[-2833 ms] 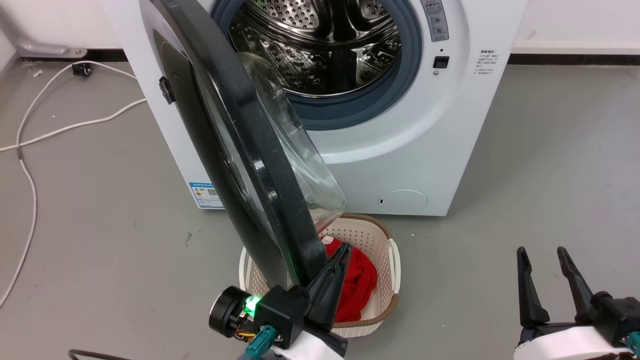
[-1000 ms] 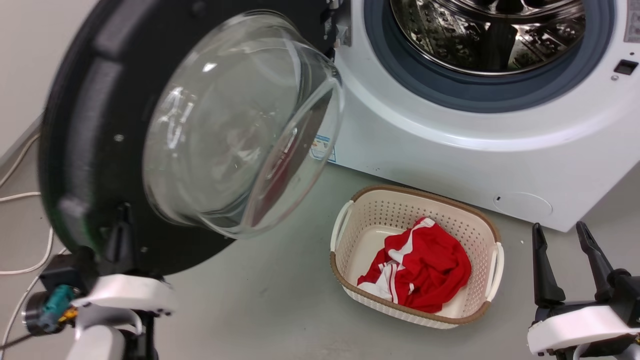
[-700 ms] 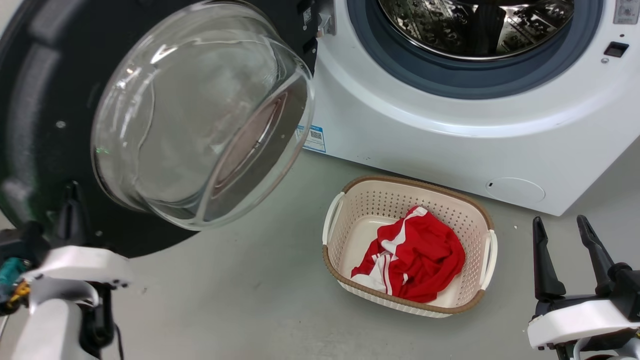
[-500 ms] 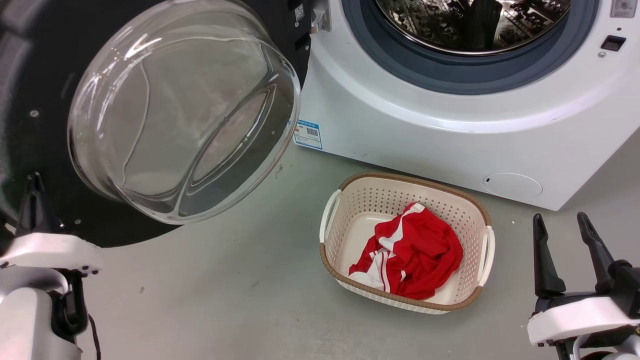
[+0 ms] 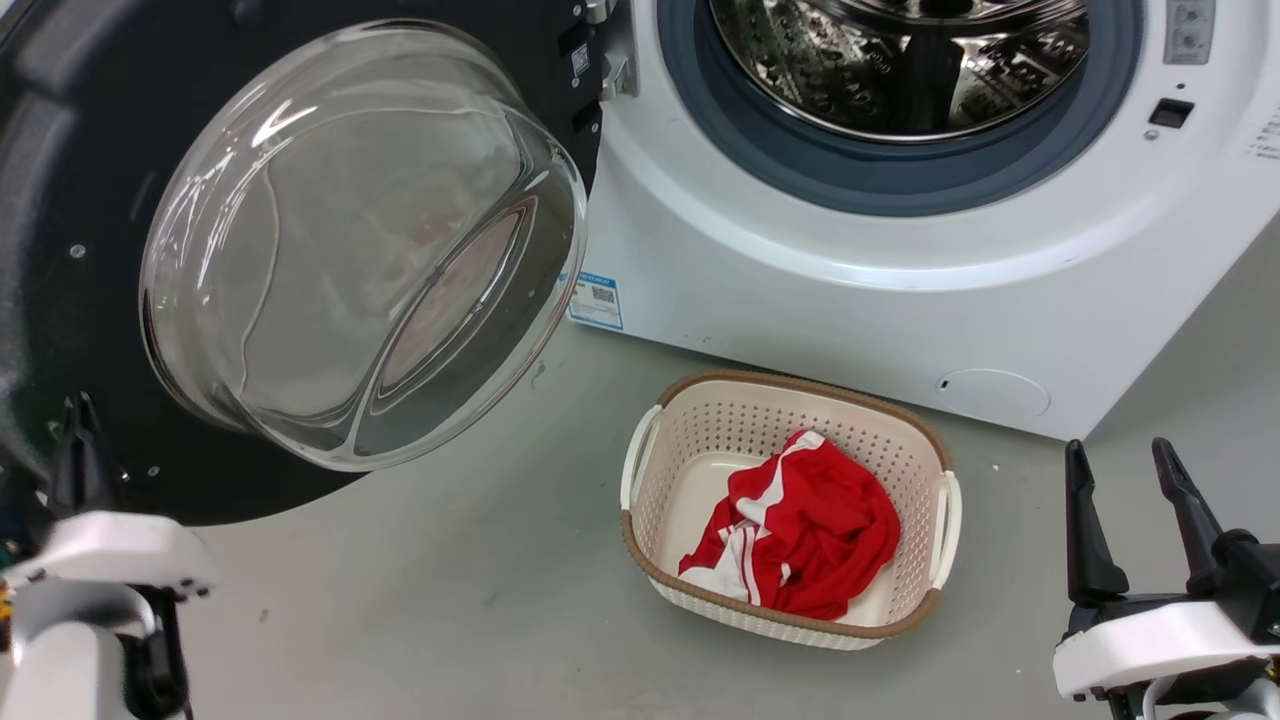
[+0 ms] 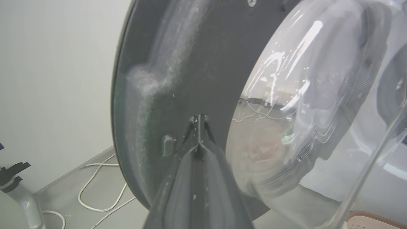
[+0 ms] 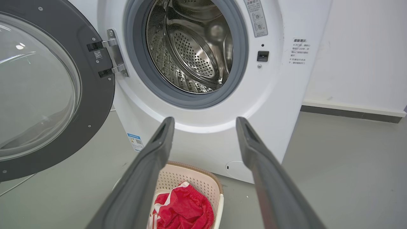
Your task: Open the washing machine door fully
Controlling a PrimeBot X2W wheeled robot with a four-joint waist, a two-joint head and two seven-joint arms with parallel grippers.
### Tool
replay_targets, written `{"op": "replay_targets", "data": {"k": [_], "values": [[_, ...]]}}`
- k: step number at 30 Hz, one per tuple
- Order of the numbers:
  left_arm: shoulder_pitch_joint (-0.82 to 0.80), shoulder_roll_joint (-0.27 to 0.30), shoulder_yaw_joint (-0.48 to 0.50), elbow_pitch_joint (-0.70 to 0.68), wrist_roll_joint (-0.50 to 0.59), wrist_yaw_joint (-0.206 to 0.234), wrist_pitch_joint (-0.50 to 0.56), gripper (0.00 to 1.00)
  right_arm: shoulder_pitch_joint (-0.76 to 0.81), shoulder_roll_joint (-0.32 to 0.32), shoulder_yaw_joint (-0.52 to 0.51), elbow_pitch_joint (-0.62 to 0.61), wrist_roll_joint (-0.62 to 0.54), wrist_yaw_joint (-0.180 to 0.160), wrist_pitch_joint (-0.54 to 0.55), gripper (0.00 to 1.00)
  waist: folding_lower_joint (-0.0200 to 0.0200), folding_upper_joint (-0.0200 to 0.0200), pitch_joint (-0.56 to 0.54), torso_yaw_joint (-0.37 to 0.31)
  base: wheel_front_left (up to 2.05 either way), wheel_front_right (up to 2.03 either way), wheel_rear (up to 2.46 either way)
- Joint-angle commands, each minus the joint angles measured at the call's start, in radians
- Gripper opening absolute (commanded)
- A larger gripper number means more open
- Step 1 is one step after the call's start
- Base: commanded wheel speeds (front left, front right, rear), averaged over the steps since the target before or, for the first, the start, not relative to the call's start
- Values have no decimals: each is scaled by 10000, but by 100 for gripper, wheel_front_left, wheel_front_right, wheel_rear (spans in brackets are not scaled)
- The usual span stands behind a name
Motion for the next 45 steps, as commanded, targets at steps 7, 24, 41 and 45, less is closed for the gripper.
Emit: {"op": "replay_targets", "data": {"k": [7,24,41,45], "values": [[1785,-1018,-493,-1919,1006,151,-23,0,209,14,167,232,214,-7,-171,100,0,0,-612,-663,0,0,0],[1722,-2174,-2166,-2367,1687,-698,-23,100,390,14,351,262,91,-7,-130,100,0,0,-1093,-2586,0,0,0],[1673,-2462,-1972,-2226,2013,-560,-23,100,429,14,389,345,142,-7,-141,100,0,0,-1180,-3287,0,0,0],[1660,-2507,-1913,-2205,2019,-580,-23,100,345,14,489,371,149,-7,-173,100,0,0,-1144,-3188,0,0,0]]}}
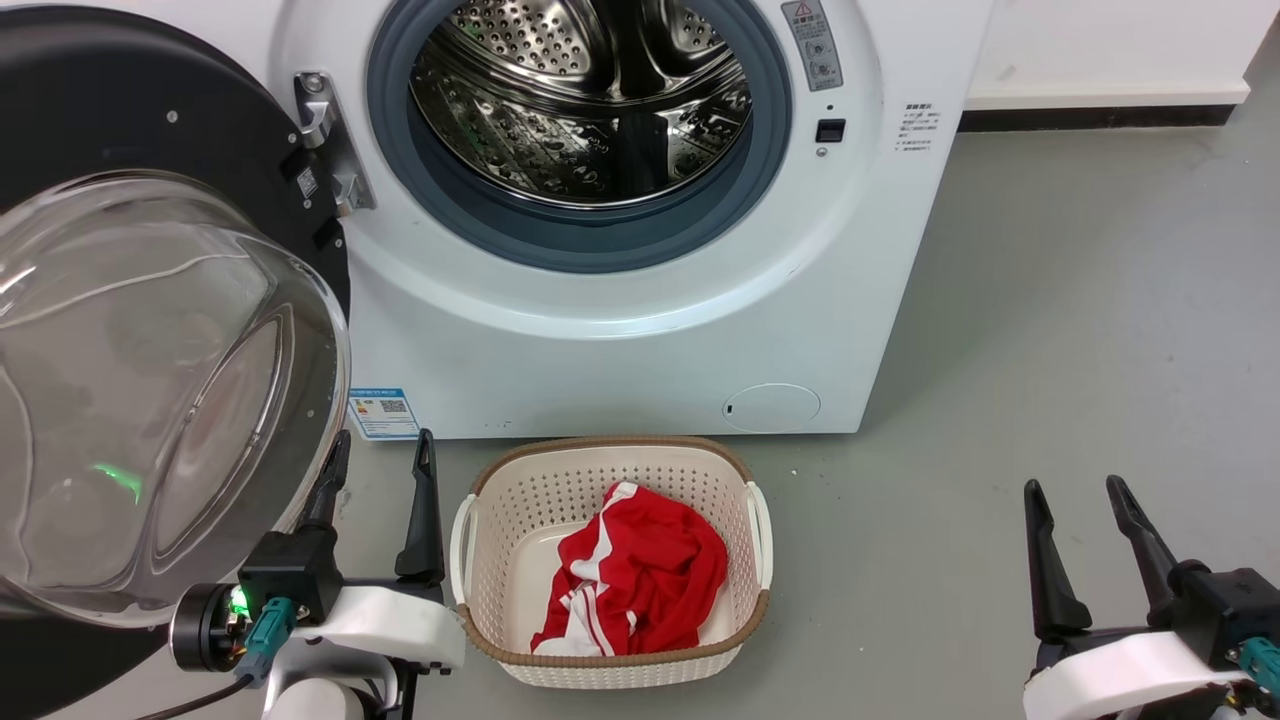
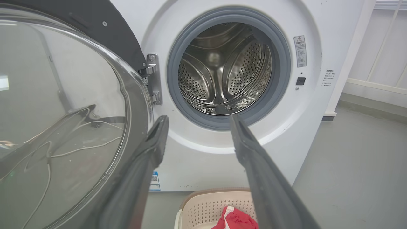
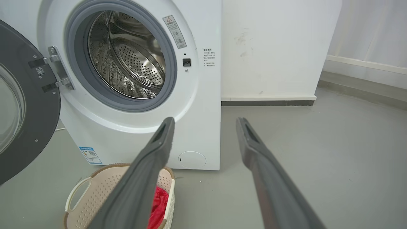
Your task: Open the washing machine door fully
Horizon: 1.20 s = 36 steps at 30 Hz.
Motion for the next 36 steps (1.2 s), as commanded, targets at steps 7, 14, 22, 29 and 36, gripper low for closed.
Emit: {"op": "replay_targets", "data": {"k": [7,14,22,29,36], "values": [[48,-82,115,45,120,-51,-23,100,-137,14,43,91,46,-7,-102,100,0,0,39,205,0,0,0],[11,-116,179,72,216,-97,-23,100,-155,14,34,122,64,-7,-115,100,0,0,61,259,0,0,0],[-5,-117,221,100,278,-125,0,0,-78,0,31,130,31,0,-86,0,0,0,64,261,0,0,0],[-26,-135,454,494,-569,-205,365,0,-75,1,47,467,966,2,60,0,0,0,56,259,0,0,0],[11,-159,530,462,-1988,-326,673,0,-253,-22,12,657,2398,1,304,0,0,0,44,255,0,0,0]]}}
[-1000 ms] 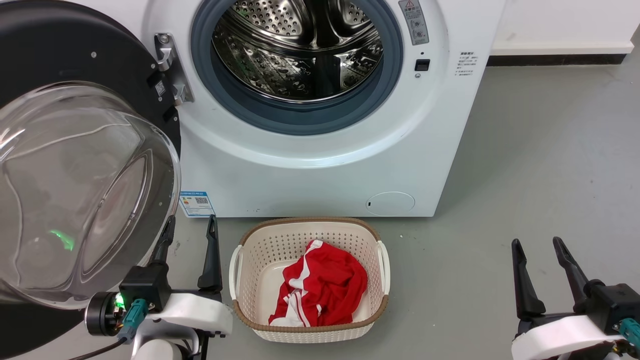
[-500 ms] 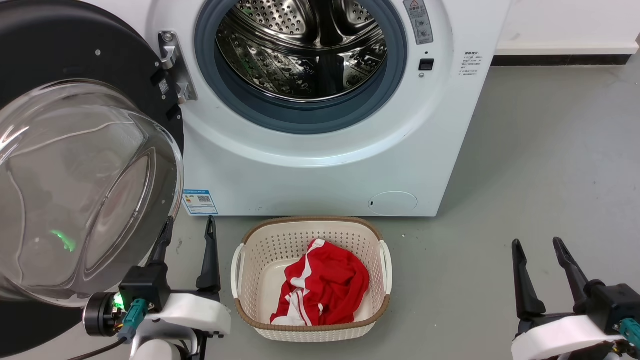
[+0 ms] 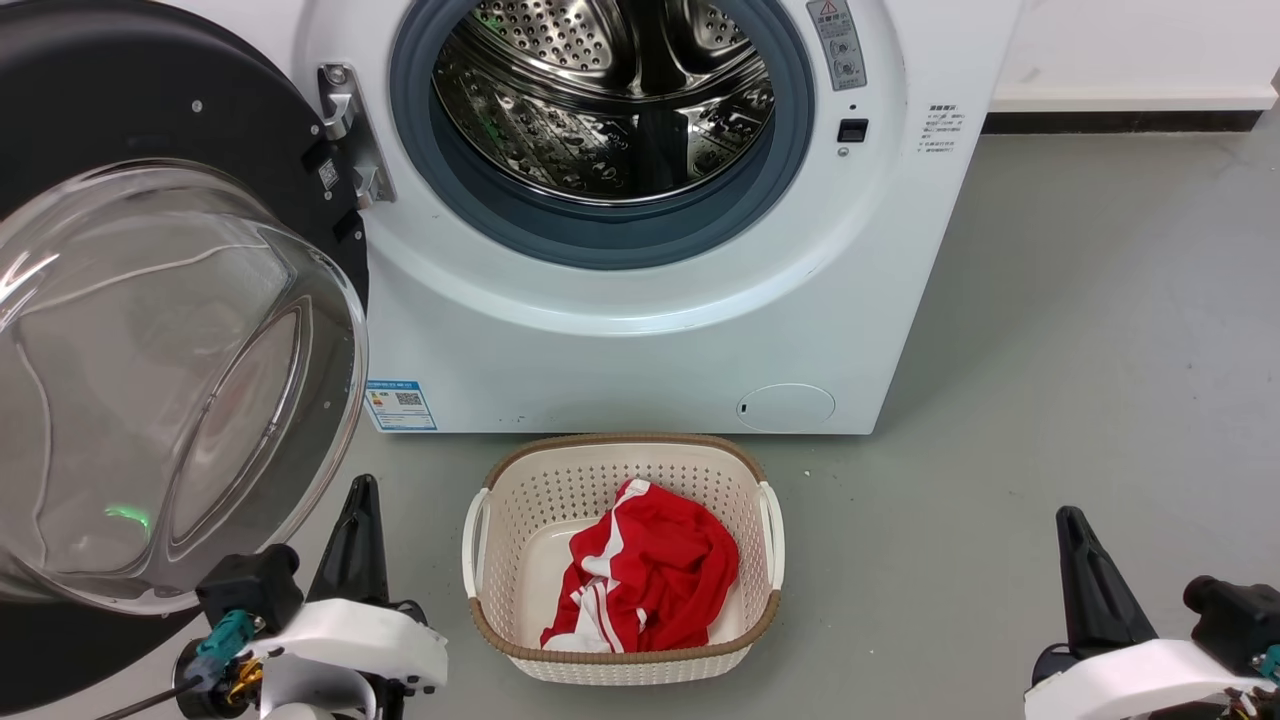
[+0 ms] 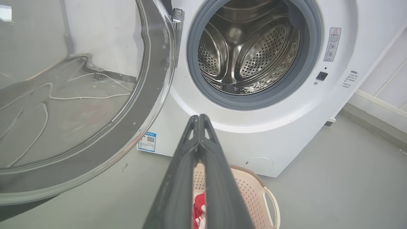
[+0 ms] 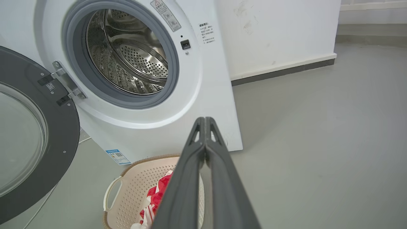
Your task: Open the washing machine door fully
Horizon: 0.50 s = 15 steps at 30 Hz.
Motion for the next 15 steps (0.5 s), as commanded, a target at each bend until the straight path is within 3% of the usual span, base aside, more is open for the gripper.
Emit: {"op": "replay_targets", "data": {"k": [1,15], "values": [[-209,-9,51,-154,-465,-53,86,0,-287,-28,-35,-69,510,1,67,0,0,0,-3,-1,0,0,0],[-203,-51,249,-153,-3063,-282,676,0,-617,-52,-100,276,3151,0,512,0,0,0,-29,-9,0,0,0]]}}
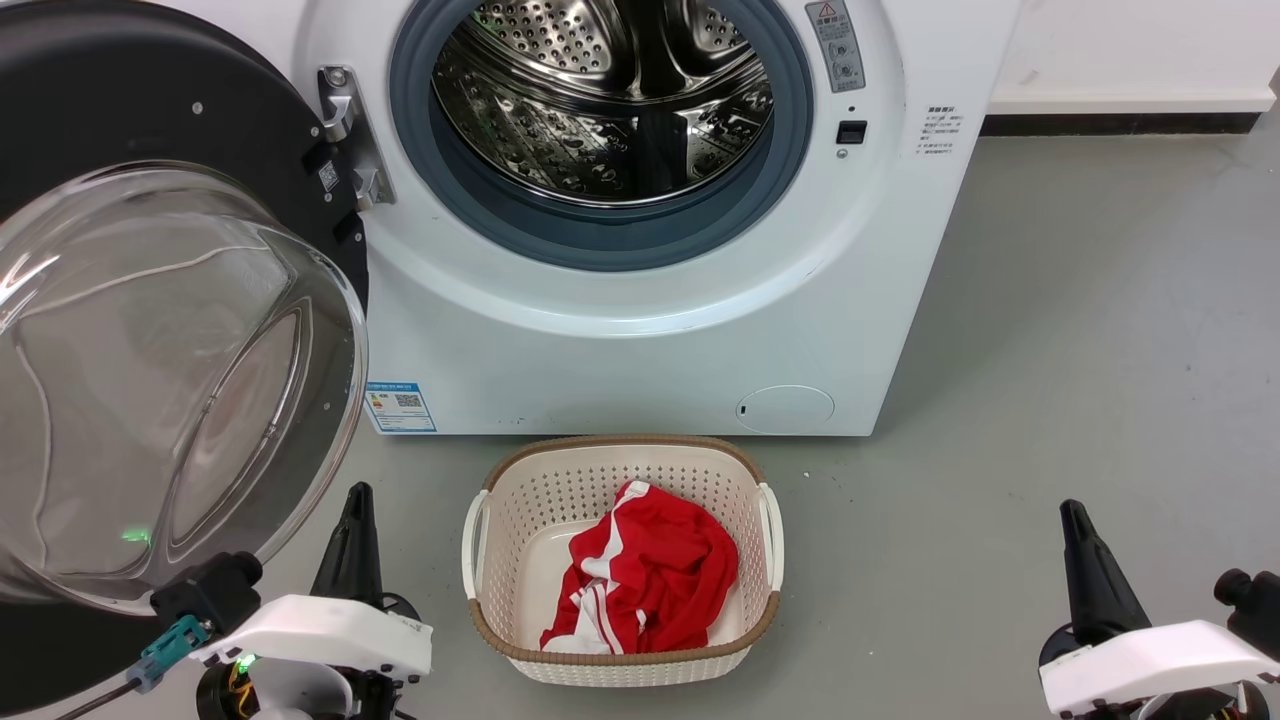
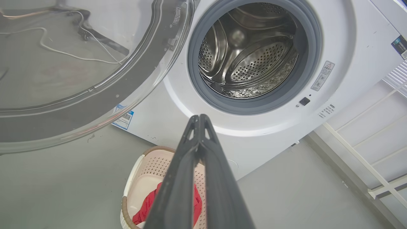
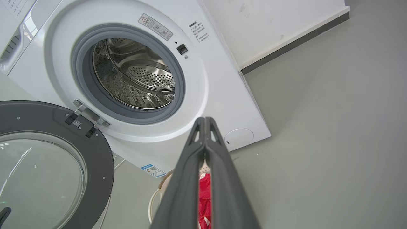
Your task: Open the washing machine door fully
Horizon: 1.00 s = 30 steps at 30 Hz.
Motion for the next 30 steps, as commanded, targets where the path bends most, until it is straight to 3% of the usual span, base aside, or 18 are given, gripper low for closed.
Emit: {"op": "replay_targets", "data": {"k": [1,30], "values": [[-203,21,70,-135,-261,-39,47,0,-298,-48,-22,-78,292,0,20,0,0,0,-1,0,0,0,0],[-273,-48,447,-31,-4156,-398,1022,0,-775,-61,-148,452,4254,-1,723,0,-1,0,-52,-16,0,0,0]]}}
